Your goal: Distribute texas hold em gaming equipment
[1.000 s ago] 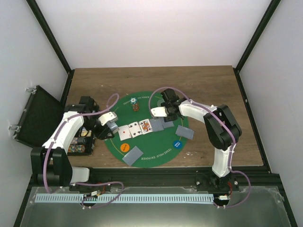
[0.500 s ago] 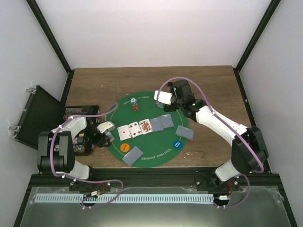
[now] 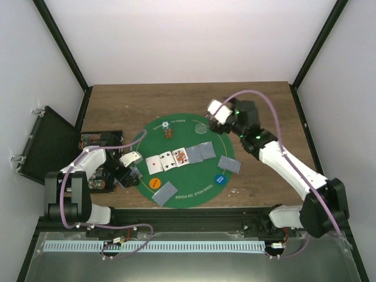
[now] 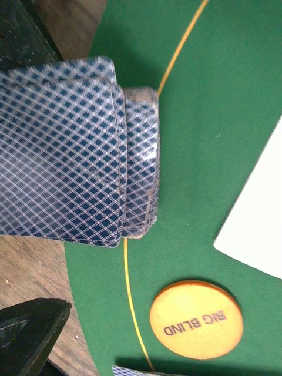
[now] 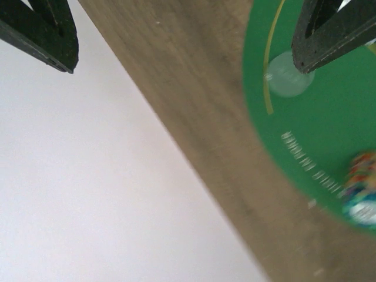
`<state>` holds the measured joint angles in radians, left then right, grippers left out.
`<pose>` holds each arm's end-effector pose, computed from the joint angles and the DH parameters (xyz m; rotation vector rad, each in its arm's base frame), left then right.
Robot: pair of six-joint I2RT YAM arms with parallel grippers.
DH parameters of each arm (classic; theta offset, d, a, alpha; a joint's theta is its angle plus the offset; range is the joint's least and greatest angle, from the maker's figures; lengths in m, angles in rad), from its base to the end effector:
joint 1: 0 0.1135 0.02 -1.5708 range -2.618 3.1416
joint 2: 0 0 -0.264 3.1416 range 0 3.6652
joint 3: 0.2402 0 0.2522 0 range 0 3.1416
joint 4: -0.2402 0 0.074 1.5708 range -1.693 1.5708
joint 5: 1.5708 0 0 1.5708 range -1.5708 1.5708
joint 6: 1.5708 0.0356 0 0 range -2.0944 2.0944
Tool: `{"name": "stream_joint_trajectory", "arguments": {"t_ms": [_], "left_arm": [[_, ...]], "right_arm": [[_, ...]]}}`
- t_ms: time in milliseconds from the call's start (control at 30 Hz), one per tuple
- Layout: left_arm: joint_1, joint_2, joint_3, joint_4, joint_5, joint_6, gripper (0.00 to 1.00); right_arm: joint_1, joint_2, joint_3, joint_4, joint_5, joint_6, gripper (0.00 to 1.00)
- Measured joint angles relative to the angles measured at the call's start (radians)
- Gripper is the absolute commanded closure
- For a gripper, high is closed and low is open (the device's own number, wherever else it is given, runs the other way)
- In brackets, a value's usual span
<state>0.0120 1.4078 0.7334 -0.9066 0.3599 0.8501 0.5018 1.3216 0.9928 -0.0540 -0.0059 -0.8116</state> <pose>0.2050 -0.0101 0.1606 1.2018 2.7049 -0.4955 0.2697 0.1482 0.3061 -1.1989 1.5490 -0.1984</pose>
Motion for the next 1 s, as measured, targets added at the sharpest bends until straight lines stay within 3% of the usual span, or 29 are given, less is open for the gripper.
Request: {"name": "stream_joint_trajectory", "arguments": {"t_ms": [100,300,433,567,833,1000], "left_arm": [[0.008,-0.026,0.047,-0.034,0.007,0.007,0.00],[0.008,-0.054,0.278,-0.117,0.107,-0.005,0.01],[0.008,-0.067,0.376,-0.043,0.149,-0.097,0.00],[0.019,-0.085,0.294,0.254,0.039,-0.275,0.00],[0.056,-0.065,-0.063,1.027,-0.356,-0.605,0.01],[0.067,-0.031,-0.176,1.281,-0.412,-0.726,0.00]], "right_arm": [[-0.102,-0.068,-0.002,0.053,-0.049,0.146,0.00],[-0.376,-0.208,-0.088,0.170,-0.140,0.454,0.00],[-0.560,-0.262,-0.205,0.256,-0.204,0.637,0.00],[-0.664,-0.285,-0.371,0.375,-0.222,0.753,0.00],[-0.666,-0.233,-0.644,0.661,-0.265,0.819,0.00],[-0.666,-0.138,-0.763,0.875,-0.306,0.846,0.00]]}}
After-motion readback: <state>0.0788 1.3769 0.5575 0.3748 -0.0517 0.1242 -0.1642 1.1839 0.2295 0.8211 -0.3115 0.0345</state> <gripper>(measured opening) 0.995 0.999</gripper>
